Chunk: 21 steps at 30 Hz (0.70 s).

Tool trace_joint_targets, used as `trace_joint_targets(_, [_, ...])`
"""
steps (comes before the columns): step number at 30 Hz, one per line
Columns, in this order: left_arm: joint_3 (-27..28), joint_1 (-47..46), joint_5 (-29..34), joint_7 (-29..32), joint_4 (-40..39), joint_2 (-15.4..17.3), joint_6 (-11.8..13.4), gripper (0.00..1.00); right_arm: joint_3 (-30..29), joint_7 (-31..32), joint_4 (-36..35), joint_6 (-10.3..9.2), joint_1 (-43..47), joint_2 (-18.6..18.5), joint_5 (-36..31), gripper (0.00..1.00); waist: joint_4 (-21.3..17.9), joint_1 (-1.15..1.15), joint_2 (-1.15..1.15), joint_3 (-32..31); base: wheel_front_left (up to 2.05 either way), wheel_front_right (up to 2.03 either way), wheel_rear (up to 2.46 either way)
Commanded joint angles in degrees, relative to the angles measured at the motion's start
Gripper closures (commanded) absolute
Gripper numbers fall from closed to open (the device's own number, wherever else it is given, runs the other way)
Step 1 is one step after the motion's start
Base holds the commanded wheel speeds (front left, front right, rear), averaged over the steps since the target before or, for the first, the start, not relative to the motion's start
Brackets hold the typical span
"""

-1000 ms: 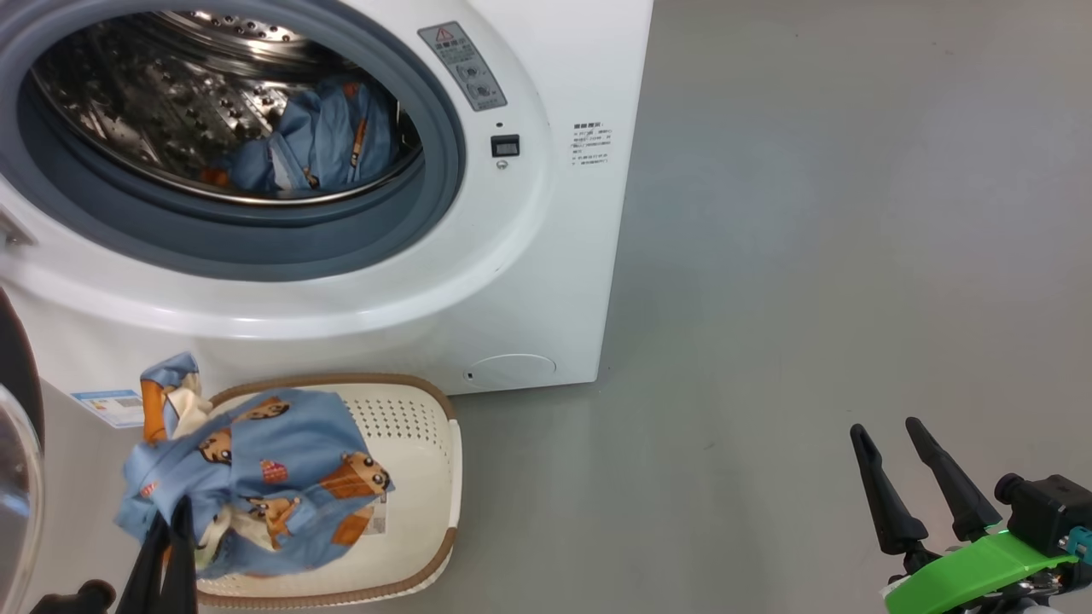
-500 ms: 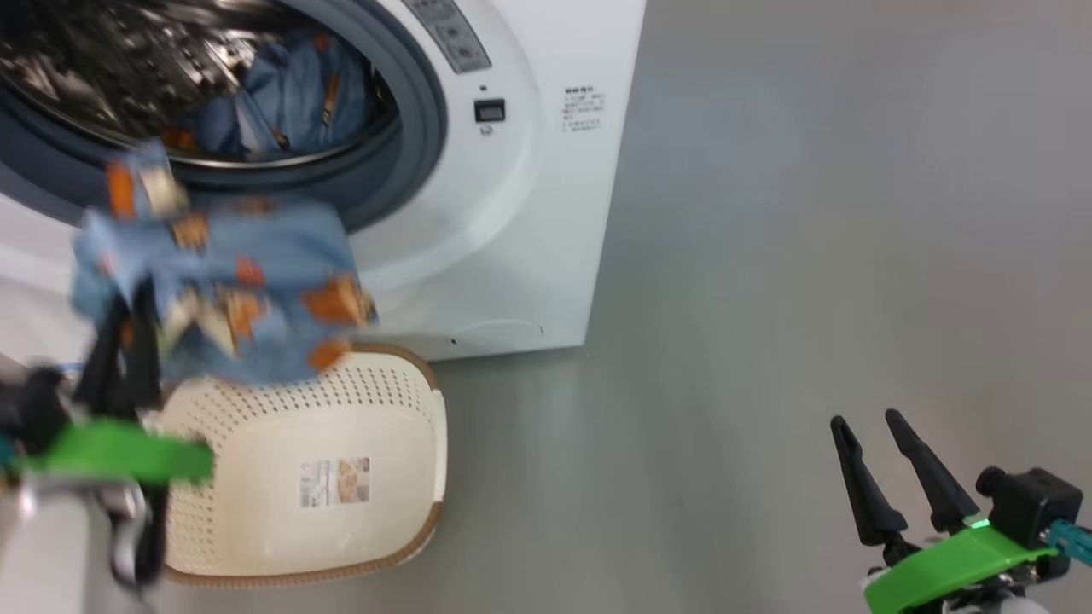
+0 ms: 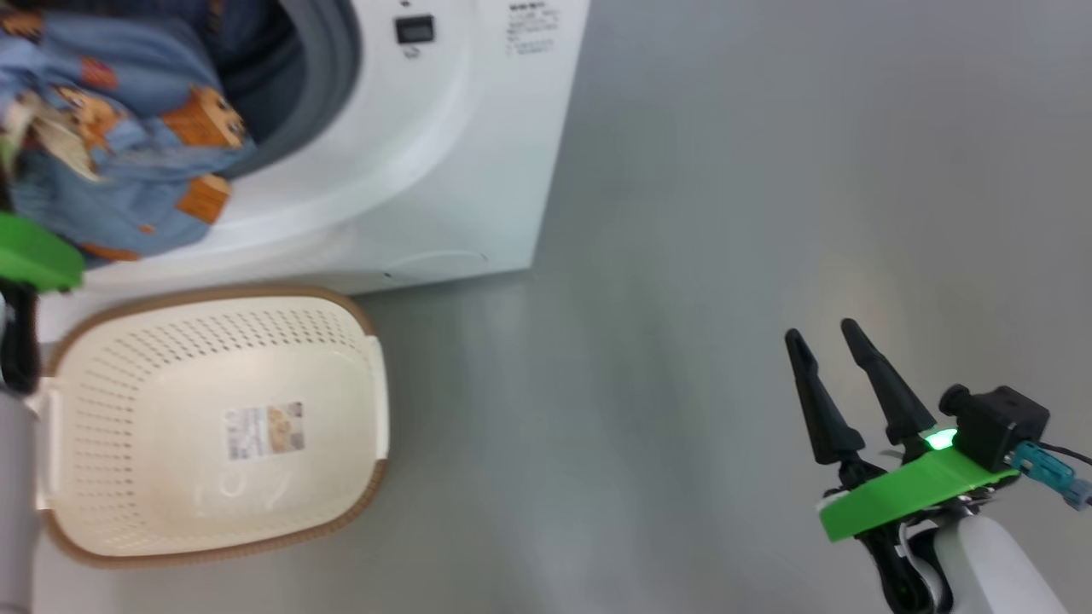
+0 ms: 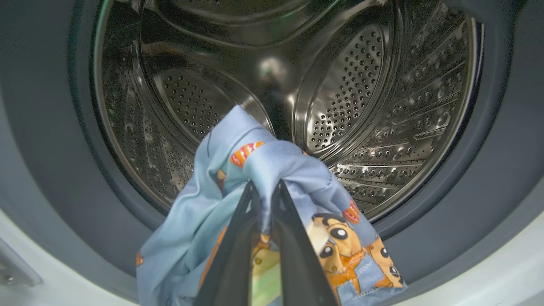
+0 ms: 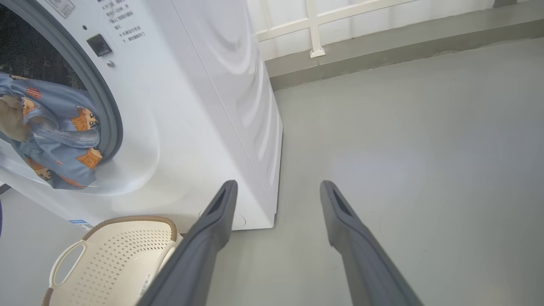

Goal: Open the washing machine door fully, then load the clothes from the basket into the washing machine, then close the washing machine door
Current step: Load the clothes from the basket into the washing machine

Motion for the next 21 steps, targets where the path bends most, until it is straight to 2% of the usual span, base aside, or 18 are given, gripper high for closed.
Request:
trace_joint_targets(1, [0.9,-4.0,0.4,-0.6,2.0,3.5,-0.1,1.00,1.7,-0.3,-1.3,0.08,-0.8,0.1,-0.2,0.00,-3.3,0.00,0.00,4.3,0.00,0.00,0.00])
trace_joint_targets(7, [-0.5,-12.6,1.1,-1.3,11.1,5.0,-0.2,1.00,2.5,-0.3,-1.5,0.08,-2.4,0.9,-0.3,0.00,-5.0,0.00,0.00,6.9,0.00,0.00,0.00])
trace_joint_targets(11, [-0.9,-19.1,2.2,-1.6,13.3,6.4,-0.1,1.00,3.0,-0.3,-1.6,0.08,-3.6,1.5,-0.3,0.00,-5.9,0.00,0.00,8.6,0.00,0.00,0.00])
trace_joint_targets(15, [0.8,-24.2,3.0,-1.7,8.3,7.1,0.6,1.00,3.2,-0.3,-1.6,0.08,-4.7,2.3,-0.4,0.00,-6.5,0.00,0.00,10.0,0.00,0.00,0.00])
trace_joint_targets(20, [1.8,-24.5,4.8,-1.7,3.7,7.5,0.7,1.00,3.6,-0.3,-1.3,0.08,-5.5,3.3,-0.4,0.00,-7.0,0.00,0.00,10.9,0.00,0.00,0.00])
trace_joint_targets(21, [1.9,-24.3,5.3,-1.7,2.9,7.6,0.7,0.96,3.7,-0.3,-1.2,0.08,-5.6,3.5,-0.4,0.00,-7.1,0.00,0.00,10.9,0.00,0.00,0.00])
